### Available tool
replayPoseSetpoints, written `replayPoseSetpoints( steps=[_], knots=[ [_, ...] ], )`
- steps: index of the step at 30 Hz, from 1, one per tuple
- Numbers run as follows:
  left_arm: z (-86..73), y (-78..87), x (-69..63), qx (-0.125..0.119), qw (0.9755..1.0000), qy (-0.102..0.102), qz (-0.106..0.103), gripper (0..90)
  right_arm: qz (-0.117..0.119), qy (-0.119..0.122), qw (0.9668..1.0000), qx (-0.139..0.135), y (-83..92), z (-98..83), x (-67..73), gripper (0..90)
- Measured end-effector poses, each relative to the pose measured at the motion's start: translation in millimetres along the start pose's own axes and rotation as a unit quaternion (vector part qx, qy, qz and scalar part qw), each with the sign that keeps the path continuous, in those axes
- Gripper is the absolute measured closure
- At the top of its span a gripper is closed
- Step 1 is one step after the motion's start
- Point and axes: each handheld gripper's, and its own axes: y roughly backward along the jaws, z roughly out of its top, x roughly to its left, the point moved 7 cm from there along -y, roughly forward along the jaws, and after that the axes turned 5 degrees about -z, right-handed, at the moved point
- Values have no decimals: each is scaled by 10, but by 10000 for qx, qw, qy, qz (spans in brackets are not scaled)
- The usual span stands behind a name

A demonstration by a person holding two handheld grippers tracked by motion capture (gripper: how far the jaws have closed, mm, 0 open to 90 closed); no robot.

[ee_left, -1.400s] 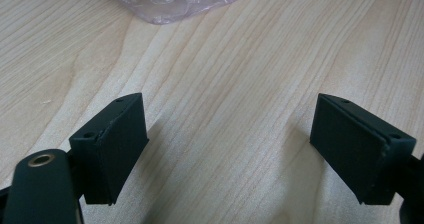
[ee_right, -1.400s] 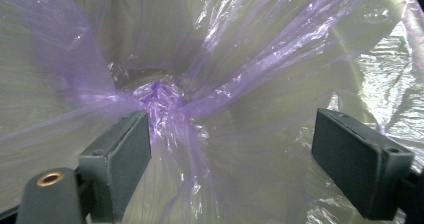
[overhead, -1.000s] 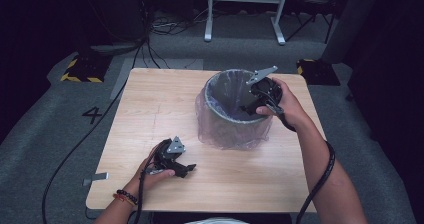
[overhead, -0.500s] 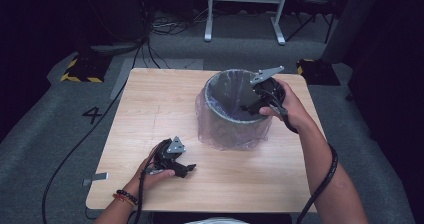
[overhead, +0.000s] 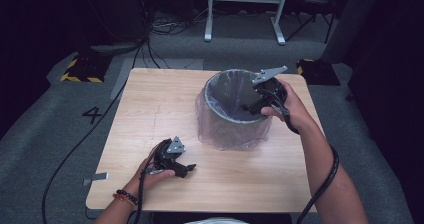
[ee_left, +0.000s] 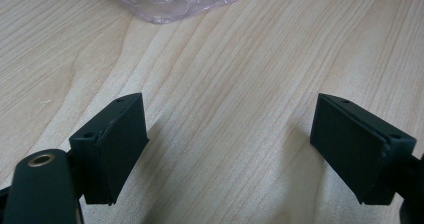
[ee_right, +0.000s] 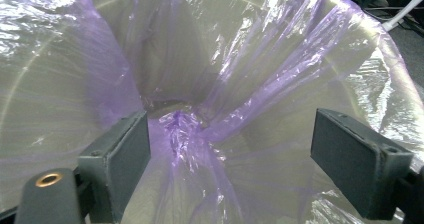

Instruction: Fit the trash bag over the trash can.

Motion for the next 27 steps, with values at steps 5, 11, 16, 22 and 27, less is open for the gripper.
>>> replayPoseSetpoints(
  steps=[5,11,16,22,27],
  knots=[
    [0,0,0,1,10000,2,3,147,25,-56,9999,-130,56,2,-11,159],
    [0,0,0,1,10000,-2,4,147,39,-138,9995,-294,168,-4,-44,158],
    [0,0,0,1,10000,0,2,147,14,-136,9993,-345,240,-19,-59,158],
    [-1,0,0,2,10000,4,4,147,-51,-172,9991,-374,287,-49,-87,159],
    [0,0,0,0,10000,-1,2,147,-56,-160,9991,-396,322,-60,-88,159]
  ],
)
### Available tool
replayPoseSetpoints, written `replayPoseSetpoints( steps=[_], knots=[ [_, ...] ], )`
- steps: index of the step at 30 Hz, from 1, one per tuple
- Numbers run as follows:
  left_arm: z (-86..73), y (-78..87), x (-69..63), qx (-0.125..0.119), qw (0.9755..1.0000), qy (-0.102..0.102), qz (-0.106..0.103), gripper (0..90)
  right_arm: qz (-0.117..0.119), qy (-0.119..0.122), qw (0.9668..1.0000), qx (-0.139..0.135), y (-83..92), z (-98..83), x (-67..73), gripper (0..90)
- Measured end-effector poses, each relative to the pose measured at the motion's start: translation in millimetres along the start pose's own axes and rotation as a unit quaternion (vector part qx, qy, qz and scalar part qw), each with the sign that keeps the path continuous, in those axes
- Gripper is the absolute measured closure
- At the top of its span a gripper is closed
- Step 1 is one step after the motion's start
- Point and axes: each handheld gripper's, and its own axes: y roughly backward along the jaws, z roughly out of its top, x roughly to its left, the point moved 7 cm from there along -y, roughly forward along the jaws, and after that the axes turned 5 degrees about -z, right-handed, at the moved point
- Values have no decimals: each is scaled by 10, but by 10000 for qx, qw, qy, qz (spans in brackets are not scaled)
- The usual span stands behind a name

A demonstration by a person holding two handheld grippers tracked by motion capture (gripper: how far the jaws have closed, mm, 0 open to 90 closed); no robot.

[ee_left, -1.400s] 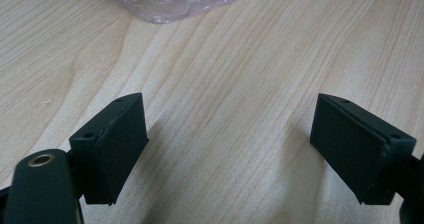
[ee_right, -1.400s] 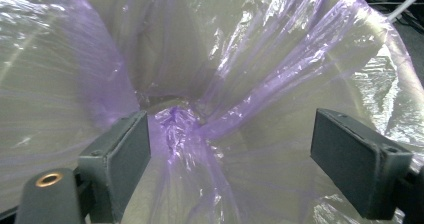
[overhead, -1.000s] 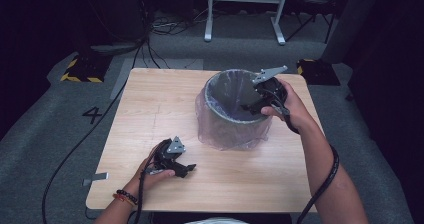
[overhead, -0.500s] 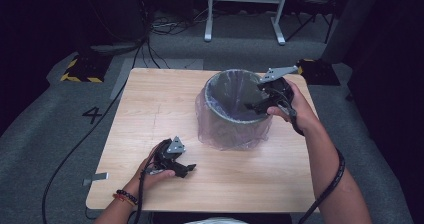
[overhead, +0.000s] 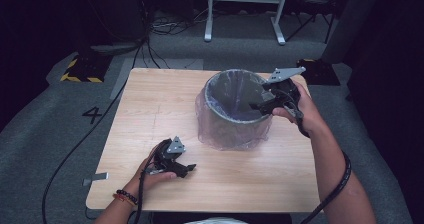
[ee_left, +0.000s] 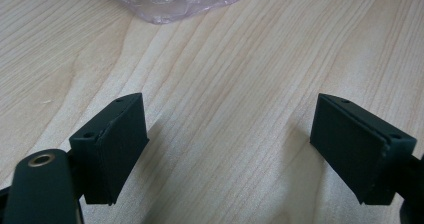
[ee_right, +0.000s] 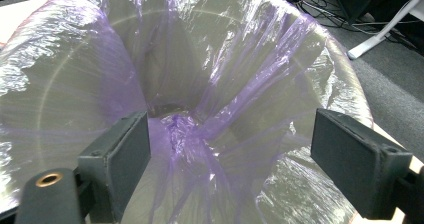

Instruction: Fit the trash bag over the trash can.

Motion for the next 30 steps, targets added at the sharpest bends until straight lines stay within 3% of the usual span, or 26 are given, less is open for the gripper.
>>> replayPoseSetpoints(
  steps=[30],
  knots=[
    [-1,0,0,3,10000,4,2,147,81,120,9999,13,160,-112,65,157]
  ],
)
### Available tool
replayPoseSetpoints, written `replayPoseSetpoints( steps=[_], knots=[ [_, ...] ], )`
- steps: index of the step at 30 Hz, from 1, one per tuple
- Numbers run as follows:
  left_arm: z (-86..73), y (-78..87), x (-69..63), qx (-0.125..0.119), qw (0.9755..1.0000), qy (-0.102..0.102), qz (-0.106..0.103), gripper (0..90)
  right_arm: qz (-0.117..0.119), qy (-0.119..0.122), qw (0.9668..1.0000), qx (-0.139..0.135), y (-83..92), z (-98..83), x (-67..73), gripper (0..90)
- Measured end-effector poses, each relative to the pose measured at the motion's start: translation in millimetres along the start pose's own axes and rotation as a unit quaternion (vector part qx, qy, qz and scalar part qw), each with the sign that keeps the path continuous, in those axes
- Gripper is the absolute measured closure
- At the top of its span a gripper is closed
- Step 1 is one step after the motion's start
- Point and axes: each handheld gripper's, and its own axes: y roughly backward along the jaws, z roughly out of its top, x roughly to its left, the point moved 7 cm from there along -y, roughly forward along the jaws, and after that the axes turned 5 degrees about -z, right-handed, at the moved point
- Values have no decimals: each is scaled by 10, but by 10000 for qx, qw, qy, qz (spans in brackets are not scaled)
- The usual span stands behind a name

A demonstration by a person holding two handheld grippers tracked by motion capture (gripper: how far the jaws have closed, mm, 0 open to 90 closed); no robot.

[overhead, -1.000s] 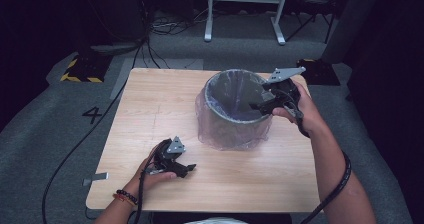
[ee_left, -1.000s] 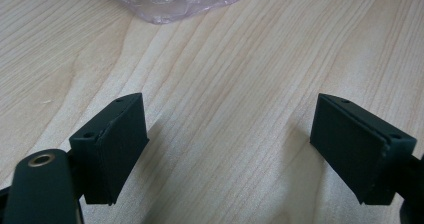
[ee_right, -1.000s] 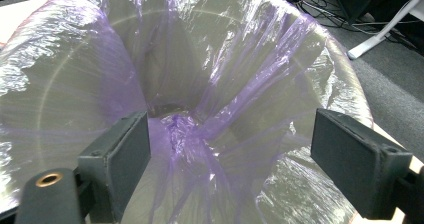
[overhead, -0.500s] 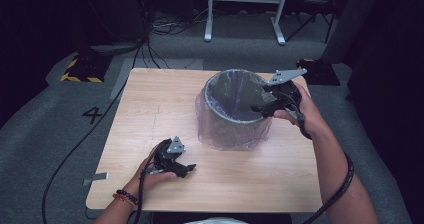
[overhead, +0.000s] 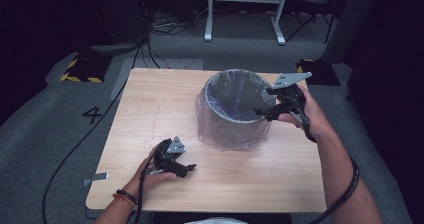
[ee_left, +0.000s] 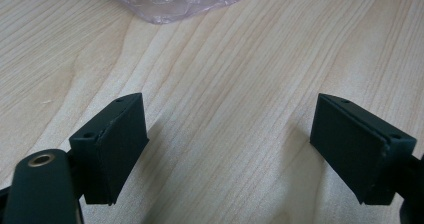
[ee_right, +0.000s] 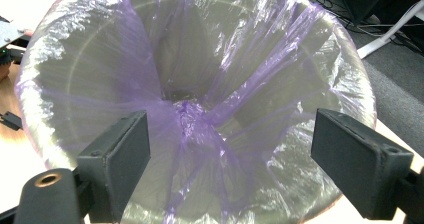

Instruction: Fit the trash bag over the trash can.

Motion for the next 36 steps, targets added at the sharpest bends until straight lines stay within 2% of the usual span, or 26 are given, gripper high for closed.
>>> replayPoseSetpoints(
  steps=[9,19,25,36],
  knots=[
    [1,0,0,-3,10000,-3,-2,147,60,24,10000,31,37,-69,37,161],
    [1,0,0,-3,10000,-3,-2,147,52,7,9999,-102,127,-84,55,162],
    [0,0,0,1,10000,1,1,147,117,86,9997,-180,204,-97,120,156],
    [0,0,0,-2,10000,-3,-2,147,197,215,9994,-158,268,-200,217,155]
  ],
)
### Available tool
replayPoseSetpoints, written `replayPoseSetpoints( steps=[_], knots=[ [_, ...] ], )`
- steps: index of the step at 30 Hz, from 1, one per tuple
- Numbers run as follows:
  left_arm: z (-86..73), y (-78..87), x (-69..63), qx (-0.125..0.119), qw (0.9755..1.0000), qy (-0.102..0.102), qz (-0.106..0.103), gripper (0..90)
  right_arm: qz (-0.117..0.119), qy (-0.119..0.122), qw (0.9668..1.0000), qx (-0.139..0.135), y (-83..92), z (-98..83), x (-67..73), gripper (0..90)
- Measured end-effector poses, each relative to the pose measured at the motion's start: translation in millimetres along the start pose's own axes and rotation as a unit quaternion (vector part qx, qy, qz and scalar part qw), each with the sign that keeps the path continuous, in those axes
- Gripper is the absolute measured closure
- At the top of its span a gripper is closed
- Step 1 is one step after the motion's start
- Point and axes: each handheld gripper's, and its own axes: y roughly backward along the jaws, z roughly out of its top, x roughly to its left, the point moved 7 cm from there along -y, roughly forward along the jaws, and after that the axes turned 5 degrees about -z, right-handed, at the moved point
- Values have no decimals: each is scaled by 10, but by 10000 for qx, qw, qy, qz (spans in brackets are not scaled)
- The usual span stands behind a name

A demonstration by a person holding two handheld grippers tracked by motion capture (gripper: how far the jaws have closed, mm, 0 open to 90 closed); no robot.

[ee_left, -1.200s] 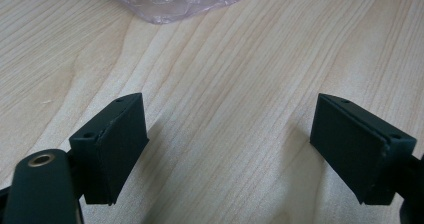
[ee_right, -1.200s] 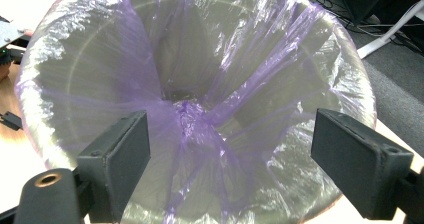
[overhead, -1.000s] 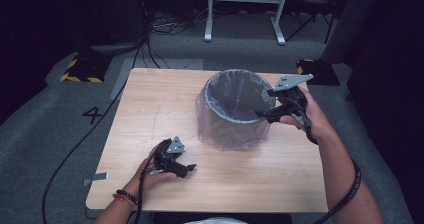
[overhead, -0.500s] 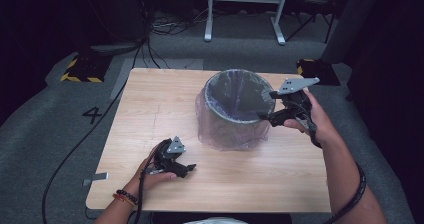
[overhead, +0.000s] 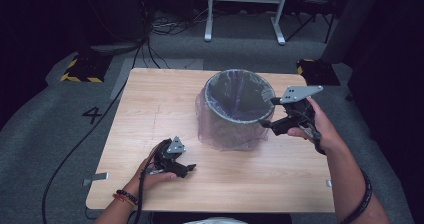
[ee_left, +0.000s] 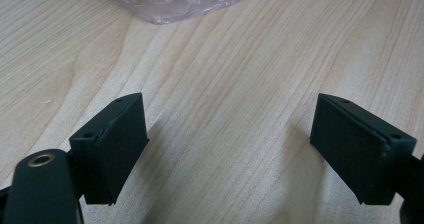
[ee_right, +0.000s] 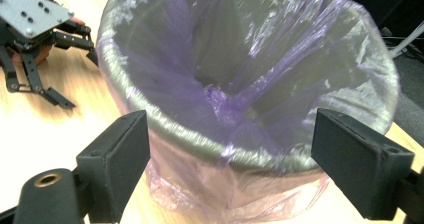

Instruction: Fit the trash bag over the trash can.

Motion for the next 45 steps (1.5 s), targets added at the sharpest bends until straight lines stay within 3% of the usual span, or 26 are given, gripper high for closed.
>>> replayPoseSetpoints(
  steps=[9,16,34,45],
  knots=[
    [0,0,0,2,10000,2,2,147,22,41,9999,116,4,-184,51,153],
    [0,0,0,1,10000,4,0,147,-185,55,9996,186,-11,-376,30,154],
    [0,0,0,-1,10000,-1,1,147,-95,147,9969,770,-215,-854,154,155],
    [0,0,0,0,10000,-2,1,147,-161,9,9943,1052,-322,-1155,147,156]
  ],
)
